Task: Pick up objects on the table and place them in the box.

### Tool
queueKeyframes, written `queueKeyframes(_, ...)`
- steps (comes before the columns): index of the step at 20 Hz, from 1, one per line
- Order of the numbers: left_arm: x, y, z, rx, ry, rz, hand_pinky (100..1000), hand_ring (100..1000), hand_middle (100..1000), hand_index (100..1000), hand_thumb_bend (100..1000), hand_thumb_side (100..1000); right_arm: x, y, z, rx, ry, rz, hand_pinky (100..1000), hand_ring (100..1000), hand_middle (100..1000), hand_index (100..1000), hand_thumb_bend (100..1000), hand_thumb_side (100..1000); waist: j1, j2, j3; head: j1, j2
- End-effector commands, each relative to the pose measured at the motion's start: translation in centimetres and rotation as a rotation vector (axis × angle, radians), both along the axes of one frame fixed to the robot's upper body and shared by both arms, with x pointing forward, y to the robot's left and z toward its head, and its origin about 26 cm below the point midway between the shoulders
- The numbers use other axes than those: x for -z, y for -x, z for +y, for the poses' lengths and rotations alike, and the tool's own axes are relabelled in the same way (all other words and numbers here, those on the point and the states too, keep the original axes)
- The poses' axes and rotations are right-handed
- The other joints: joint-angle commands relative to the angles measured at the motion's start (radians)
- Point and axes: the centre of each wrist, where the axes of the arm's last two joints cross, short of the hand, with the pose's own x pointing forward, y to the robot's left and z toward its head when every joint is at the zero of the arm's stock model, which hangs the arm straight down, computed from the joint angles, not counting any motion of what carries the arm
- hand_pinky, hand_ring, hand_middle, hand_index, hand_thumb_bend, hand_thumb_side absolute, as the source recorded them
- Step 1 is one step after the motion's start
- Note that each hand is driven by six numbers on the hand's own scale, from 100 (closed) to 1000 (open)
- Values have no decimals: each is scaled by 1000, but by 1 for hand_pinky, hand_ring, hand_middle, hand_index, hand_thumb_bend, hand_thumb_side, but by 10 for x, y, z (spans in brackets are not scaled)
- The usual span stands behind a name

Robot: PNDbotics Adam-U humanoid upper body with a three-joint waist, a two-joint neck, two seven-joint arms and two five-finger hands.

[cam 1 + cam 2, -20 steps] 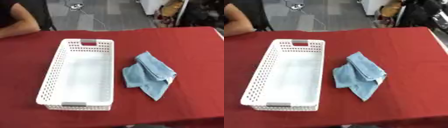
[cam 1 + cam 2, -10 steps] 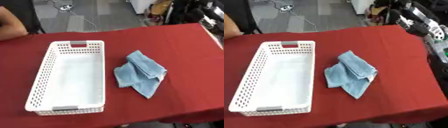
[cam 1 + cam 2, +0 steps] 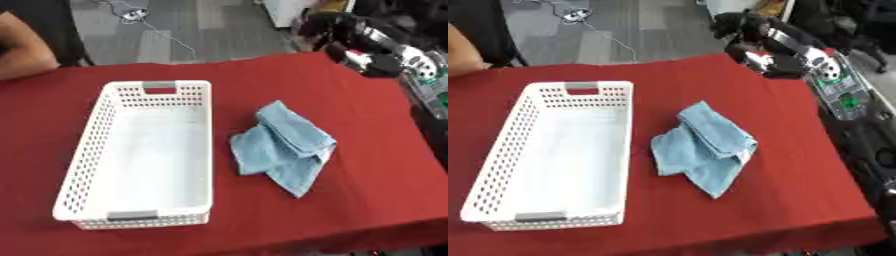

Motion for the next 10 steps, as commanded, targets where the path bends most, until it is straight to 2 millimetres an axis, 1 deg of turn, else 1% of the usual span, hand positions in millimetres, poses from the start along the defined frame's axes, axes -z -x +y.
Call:
queueKeyframes(1, -11, 1, -2, 19, -25, -33, 296, 305, 474, 659, 164, 703, -2, -8, 14, -145, 144, -96, 700, 850, 865, 969, 261, 705, 4, -6, 3, -23, -1)
queueKeyframes(5, -12, 0, -3, 30, -25, -36, 297, 305, 474, 659, 166, 700, 13, -14, 31, -156, 170, -87, 699, 852, 867, 970, 265, 705, 5, -4, 8, -31, -1)
queueKeyframes(6, -12, 0, -4, 32, -25, -38, 297, 305, 474, 659, 165, 700, 16, -15, 33, -157, 176, -85, 699, 853, 867, 970, 274, 691, 5, -4, 9, -32, -1)
queueKeyframes(7, -12, 0, -4, 34, -26, -38, 297, 305, 474, 659, 165, 700, 19, -16, 35, -159, 181, -83, 699, 853, 868, 971, 270, 706, 5, -4, 9, -32, -1)
queueKeyframes(10, -12, 0, -4, 37, -26, -39, 297, 305, 473, 658, 165, 700, 28, -17, 38, -164, 197, -73, 699, 856, 869, 972, 283, 707, 5, -3, 9, -31, -1)
